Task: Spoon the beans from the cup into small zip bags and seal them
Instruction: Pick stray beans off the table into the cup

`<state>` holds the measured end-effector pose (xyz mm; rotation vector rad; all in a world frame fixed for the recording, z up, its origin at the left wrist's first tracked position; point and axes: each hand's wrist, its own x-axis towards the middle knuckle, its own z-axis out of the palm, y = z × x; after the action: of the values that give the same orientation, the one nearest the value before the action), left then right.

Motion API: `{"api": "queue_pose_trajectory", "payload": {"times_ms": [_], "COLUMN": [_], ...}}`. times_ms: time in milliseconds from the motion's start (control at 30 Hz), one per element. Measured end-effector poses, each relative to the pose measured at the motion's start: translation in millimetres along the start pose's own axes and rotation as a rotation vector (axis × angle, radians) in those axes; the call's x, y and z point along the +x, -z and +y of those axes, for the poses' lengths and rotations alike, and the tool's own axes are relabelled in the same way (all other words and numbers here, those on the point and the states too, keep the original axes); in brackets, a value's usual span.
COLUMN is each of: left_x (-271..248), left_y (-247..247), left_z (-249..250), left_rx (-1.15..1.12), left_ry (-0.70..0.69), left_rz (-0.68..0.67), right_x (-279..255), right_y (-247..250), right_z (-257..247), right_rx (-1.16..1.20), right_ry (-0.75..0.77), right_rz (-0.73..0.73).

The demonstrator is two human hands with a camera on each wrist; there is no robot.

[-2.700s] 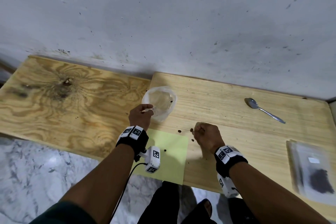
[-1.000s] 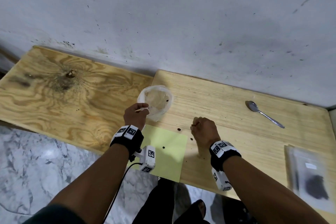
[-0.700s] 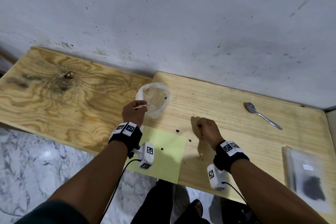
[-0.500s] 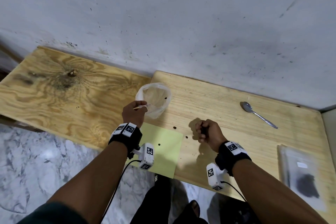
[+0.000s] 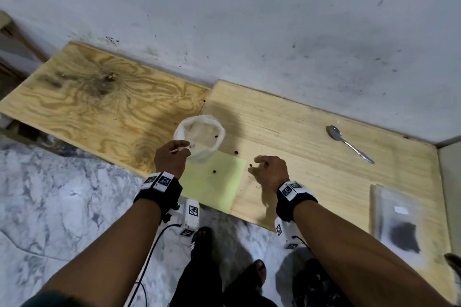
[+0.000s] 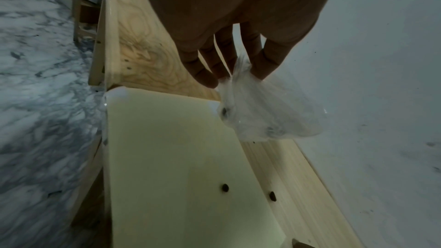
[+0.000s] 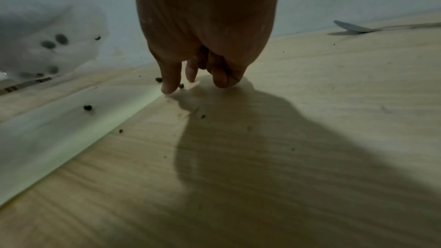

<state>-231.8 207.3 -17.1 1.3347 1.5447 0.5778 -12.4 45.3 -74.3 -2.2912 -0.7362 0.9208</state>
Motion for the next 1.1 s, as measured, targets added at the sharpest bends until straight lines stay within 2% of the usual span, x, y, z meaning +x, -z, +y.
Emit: {"api": "queue_pose_trajectory", "payload": {"times_ms": [200,333,467,567,633,667,733,767,833,967,1100], "left_x": [18,30,42,55,64,67,71,72,76,85,96], "left_y": [10,10,5,2,2,2,3,3,4,8,19], "left_z": [-13,-15,-3,3,4,7,16,19,24,25,22], "left_rx": [0.018,0.021,0.008,-0.005,0.006,-0.004,-0.013,-0.005,0.000,-0.023,0.035], "left_ry": [0.006,0.026,0.026,0.014,0.008,0.008,-0.002,-0.020,-0.045,-0.060,-0.073], "left_rz": [0.003,-0.052,-0.104,-0.125,-0.137,-0.151,-0.172,-0.178,-0.183,-0.203,-0.208], "right_x": [4,-2,-8,-12,-12,-11,-12,-13,-13,-4,4], "right_y": [-21,-30,-28,-28,-27,-23,-12,-6,2,-4,-21], "right_z": [1,4,-3,-15,-20,-23,-31,-36,-43,-49,-63], "right_rx": [-0.021,-0.042,-0.114,-0.128,0.099,0.352,0.989,1.224,1.357,1.137,0.715], "right_ry": [0.071,0.077,0.157,0.116,-0.029,-0.157,-0.380,-0.446,-0.462,-0.452,-0.362], "right_rz": [0.072,0.135,0.148,0.148,0.198,0.212,0.146,0.096,0.027,0.032,0.147]}}
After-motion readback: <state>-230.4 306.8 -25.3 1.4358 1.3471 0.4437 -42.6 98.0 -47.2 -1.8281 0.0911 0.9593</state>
